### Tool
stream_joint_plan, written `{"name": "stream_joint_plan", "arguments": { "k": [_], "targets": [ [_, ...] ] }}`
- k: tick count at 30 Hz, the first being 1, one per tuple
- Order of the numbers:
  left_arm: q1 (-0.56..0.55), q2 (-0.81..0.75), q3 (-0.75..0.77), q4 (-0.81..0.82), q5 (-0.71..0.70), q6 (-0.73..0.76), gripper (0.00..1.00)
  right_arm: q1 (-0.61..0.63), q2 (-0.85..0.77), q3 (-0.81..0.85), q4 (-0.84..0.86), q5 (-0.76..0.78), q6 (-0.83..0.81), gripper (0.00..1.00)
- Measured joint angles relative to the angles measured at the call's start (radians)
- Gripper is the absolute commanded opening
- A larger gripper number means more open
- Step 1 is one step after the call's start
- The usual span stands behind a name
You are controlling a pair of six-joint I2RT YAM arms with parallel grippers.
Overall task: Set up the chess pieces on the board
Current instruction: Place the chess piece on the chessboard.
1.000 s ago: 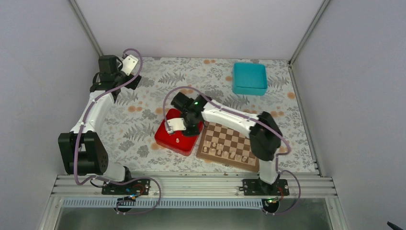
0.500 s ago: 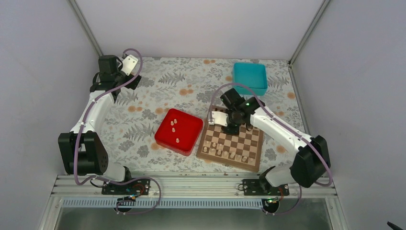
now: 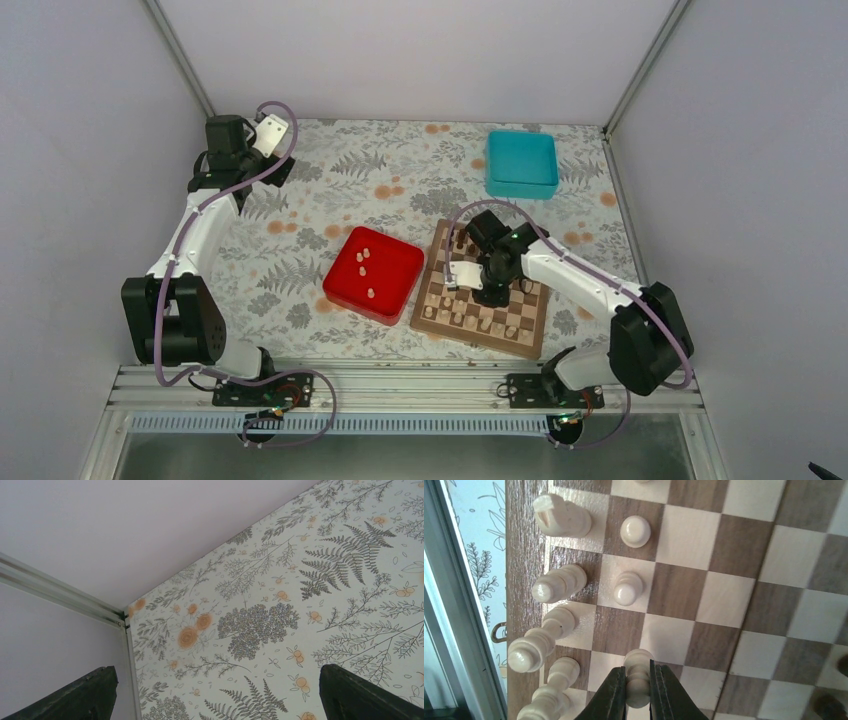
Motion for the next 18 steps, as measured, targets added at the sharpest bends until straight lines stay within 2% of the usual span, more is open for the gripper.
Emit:
{"name": "stream_joint_plan", "arguments": {
  "k": [18],
  "targets": [
    [0.0,0.0,0.0,0.0,-0.003,0.0,1.0,0.0,0.11,-0.017,0.021,-0.08,-0.038,0.08]
  ]
}}
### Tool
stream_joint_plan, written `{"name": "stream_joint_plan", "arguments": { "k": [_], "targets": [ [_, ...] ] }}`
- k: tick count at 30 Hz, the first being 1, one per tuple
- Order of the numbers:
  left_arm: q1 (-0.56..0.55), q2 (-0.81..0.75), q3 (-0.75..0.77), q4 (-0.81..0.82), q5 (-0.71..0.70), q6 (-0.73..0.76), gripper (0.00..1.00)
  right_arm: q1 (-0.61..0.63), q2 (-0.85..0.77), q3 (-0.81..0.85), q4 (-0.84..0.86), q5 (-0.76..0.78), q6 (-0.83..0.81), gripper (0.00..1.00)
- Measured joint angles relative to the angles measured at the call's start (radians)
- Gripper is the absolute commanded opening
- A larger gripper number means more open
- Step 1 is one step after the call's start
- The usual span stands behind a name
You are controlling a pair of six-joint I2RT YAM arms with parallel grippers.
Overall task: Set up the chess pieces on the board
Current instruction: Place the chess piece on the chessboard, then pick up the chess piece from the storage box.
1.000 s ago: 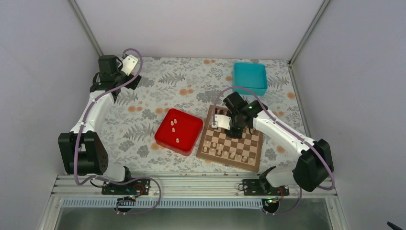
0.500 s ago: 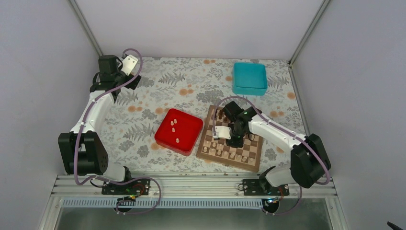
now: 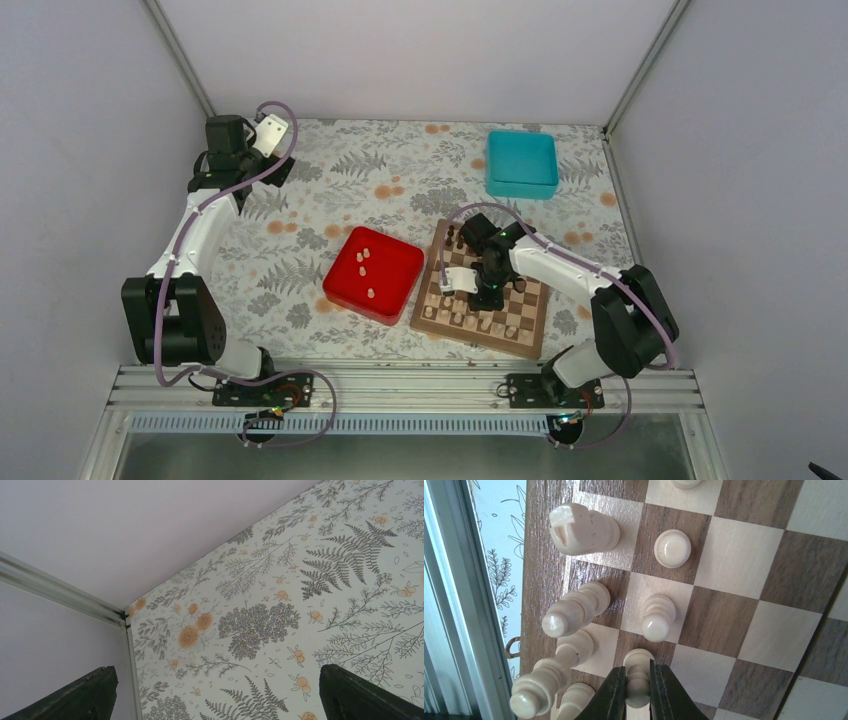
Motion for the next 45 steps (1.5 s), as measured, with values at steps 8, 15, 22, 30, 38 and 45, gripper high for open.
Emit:
{"name": "stream_joint_plan", "arguments": {
  "k": [8,15,22,30,38,45],
  "targets": [
    [0.0,0.0,0.0,0.0,0.0,0.0,1.0,0.0,0.019,0.0,0.002,-0.002,-0.002,0.1],
    [0.0,0.0,0.0,0.0,0.0,0.0,1.0,0.0,0.026,-0.001,0.003,-0.002,-0.001,0.18],
    [0.0,0.0,0.0,0.0,-0.007,0.0,1.0,0.0,0.025,-0.001,0.005,0.006,0.002,0.28],
    [0.0,0.0,0.0,0.0,-0.009,0.0,1.0,0.0,-0.009,0.002,-0.043,0.023,0.006,0.31],
    [0.0,0.0,0.0,0.0,-0.01,0.0,1.0,0.003,-0.048,0.127,-0.096,0.052,0.008,0.33],
    [0.0,0.0,0.0,0.0,-0.011,0.0,1.0,0.104,0.09,0.354,-0.065,0.082,0.021,0.39]
  ]
}}
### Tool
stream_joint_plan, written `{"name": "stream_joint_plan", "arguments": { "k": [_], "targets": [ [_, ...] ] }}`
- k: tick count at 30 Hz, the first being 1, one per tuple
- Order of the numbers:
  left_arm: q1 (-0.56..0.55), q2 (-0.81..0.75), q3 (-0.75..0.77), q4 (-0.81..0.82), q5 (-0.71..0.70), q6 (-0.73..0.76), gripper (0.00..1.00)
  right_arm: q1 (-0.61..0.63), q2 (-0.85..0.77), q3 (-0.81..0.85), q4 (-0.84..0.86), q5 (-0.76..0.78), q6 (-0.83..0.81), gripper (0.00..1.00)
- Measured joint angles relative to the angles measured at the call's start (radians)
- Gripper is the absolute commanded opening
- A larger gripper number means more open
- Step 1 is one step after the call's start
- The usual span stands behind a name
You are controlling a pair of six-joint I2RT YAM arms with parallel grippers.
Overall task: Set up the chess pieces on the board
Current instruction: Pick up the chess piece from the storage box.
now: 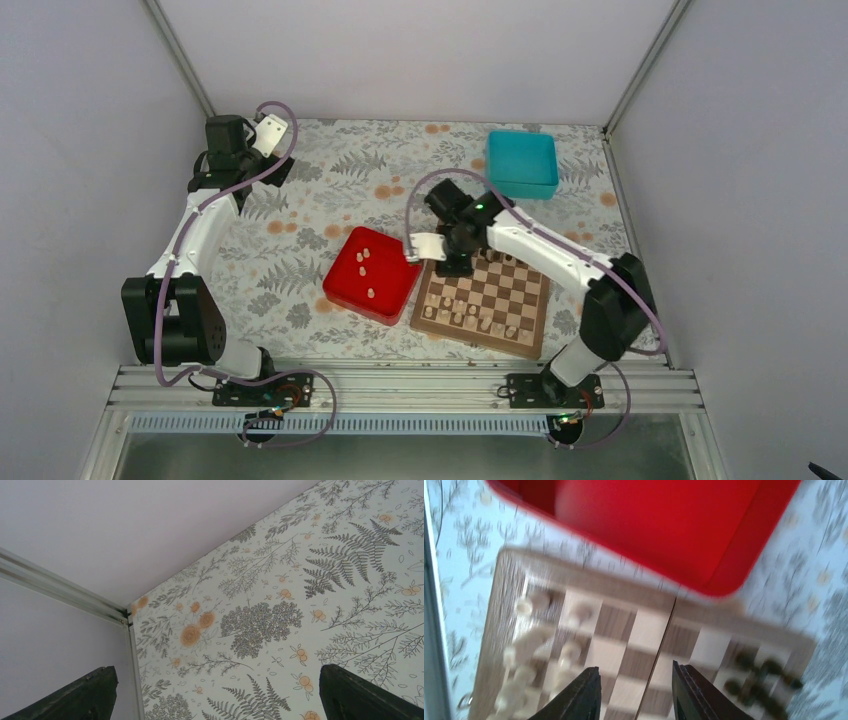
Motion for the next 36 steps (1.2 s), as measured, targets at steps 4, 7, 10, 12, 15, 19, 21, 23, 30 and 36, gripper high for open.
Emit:
{"name": "stream_joint_plan", "arguments": {
  "k": [4,7,10,12,15,19,21,23,30,36],
  "targets": [
    [0.0,0.0,0.0,0.0,0.0,0.0,1.0,0.09,0.137,0.139,0.047,0.0,0.009,0.39],
    [0.0,0.0,0.0,0.0,0.0,0.0,1.0,0.132,0.229,0.218,0.079,-0.008,0.009,0.39],
    [0.0,0.0,0.0,0.0,0.0,0.0,1.0,0.165,0.317,0.274,0.1,-0.016,0.007,0.4],
    [0.0,0.0,0.0,0.0,0.0,0.001,1.0,0.181,0.366,0.302,0.108,-0.028,0.005,0.41],
    [0.0,0.0,0.0,0.0,0.0,0.003,1.0,0.2,0.426,0.332,0.117,-0.042,0.0,0.41],
    [0.0,0.0,0.0,0.0,0.0,0.004,1.0,0.219,0.483,0.376,0.111,-0.066,-0.016,0.44],
    [0.0,0.0,0.0,0.0,0.0,0.004,1.0,0.227,0.504,0.391,0.109,-0.08,-0.023,0.44],
    [0.0,0.0,0.0,0.0,0.0,0.005,1.0,0.236,0.515,0.399,0.105,-0.092,-0.029,0.45],
    [0.0,0.0,0.0,0.0,0.0,0.007,1.0,0.255,0.545,0.405,0.09,-0.111,-0.048,0.45],
    [0.0,0.0,-0.008,0.009,-0.006,0.008,1.0,0.265,0.563,0.404,0.101,-0.11,-0.049,0.44]
  ]
}}
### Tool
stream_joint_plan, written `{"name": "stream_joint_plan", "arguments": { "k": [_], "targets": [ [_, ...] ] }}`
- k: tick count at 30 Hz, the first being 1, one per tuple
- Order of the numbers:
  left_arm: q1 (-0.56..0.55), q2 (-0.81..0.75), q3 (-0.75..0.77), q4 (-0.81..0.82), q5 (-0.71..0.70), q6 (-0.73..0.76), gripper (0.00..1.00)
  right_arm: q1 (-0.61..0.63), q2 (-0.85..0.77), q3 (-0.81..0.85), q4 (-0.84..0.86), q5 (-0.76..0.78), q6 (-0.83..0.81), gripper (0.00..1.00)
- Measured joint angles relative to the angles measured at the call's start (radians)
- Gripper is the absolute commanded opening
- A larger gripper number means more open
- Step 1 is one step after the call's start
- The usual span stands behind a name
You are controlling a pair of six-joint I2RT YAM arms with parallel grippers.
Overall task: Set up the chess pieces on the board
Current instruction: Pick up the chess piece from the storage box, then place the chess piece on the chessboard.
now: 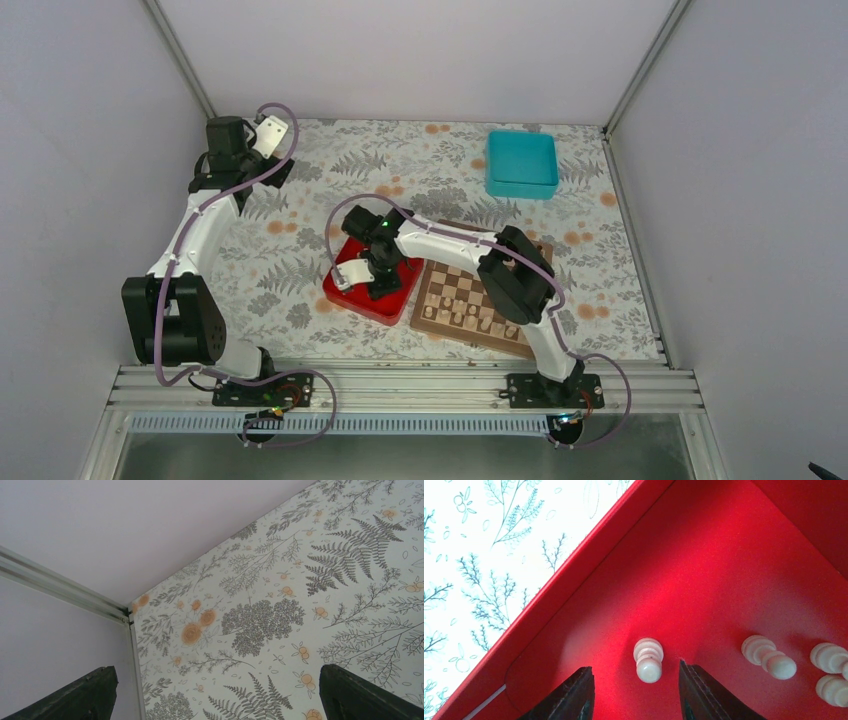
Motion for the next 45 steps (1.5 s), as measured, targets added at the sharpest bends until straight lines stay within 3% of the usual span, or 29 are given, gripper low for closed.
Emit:
{"name": "stream_joint_plan", "arguments": {
  "k": [9,16,20,27,37,45],
  "targets": [
    [0.0,0.0,-0.006,0.006,-0.002,0.0,1.0,0.003,0.001,-0.005,0.041,0.001,0.001,0.4],
    [0.0,0.0,-0.006,0.006,-0.002,0.0,1.0,0.015,0.031,-0.005,0.053,0.006,0.005,0.24],
    [0.0,0.0,-0.006,0.006,-0.002,0.0,1.0,0.019,0.048,-0.006,0.056,0.024,0.012,0.11],
    [0.0,0.0,-0.006,0.006,-0.002,0.0,1.0,0.019,0.016,-0.039,0.06,0.04,0.035,0.07],
    [0.0,0.0,-0.006,0.006,-0.002,0.0,1.0,-0.023,-0.271,-0.139,0.034,0.087,0.069,0.07],
    [0.0,0.0,-0.006,0.006,-0.002,0.0,1.0,-0.298,-0.583,-0.386,0.013,0.111,0.088,0.08]
  ]
}}
